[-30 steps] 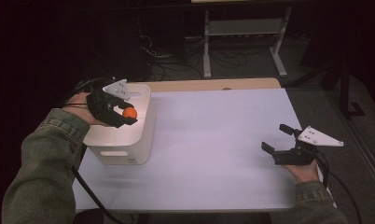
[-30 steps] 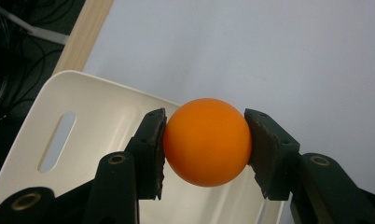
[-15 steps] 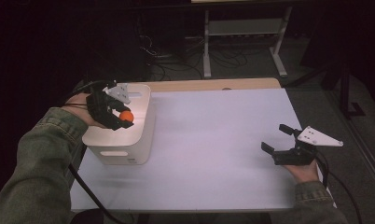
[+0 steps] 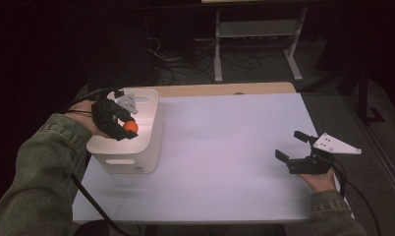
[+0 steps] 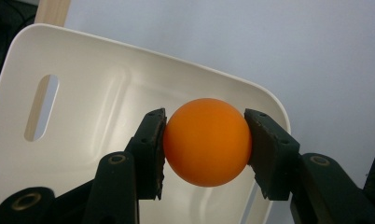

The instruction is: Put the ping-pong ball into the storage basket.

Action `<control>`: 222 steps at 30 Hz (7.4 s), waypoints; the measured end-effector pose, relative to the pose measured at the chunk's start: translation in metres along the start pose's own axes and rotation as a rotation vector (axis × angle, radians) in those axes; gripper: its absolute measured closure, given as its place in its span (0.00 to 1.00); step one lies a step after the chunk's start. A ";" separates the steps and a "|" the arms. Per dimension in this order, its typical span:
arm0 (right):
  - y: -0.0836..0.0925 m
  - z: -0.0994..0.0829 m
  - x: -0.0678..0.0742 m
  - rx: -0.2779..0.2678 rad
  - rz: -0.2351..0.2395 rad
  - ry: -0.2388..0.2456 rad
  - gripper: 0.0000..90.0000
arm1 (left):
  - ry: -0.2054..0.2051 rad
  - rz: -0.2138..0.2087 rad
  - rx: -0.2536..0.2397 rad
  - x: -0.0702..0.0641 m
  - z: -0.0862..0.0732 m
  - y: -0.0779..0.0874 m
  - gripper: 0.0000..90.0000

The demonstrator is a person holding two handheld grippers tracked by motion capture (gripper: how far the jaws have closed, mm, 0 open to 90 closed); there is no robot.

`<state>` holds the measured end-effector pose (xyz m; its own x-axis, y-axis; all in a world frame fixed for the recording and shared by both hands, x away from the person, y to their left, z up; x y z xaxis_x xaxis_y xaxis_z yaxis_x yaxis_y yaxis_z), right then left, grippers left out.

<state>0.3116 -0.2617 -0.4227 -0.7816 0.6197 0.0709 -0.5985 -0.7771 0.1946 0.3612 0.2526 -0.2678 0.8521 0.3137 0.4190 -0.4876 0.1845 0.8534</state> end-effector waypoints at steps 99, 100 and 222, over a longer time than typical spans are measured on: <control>-0.005 -0.002 -0.002 0.022 0.013 -0.001 0.00 | -0.015 -0.086 0.071 -0.023 -0.015 -0.067 0.56; -0.005 -0.002 -0.001 0.023 0.013 -0.001 0.00 | -0.008 -0.089 0.072 -0.023 -0.015 -0.068 0.56; -0.003 0.001 0.000 0.009 0.014 0.004 0.00 | 0.492 0.172 -0.509 -0.046 -0.072 -0.013 0.00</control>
<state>0.3136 -0.2590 -0.4227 -0.7905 0.6085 0.0701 -0.5859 -0.7846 0.2028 0.3150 0.3029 -0.3204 0.6294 0.7378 0.2437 -0.7371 0.4677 0.4879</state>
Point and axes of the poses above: each handheld gripper's, and its own axes: y roughly backward along the jaws, z roughly out of its top, x roughly to its left, the point moved 2 cm from there along -y, roughly forward along the jaws, and after that the axes turned 11 degrees about z, right-handed, at the moved point
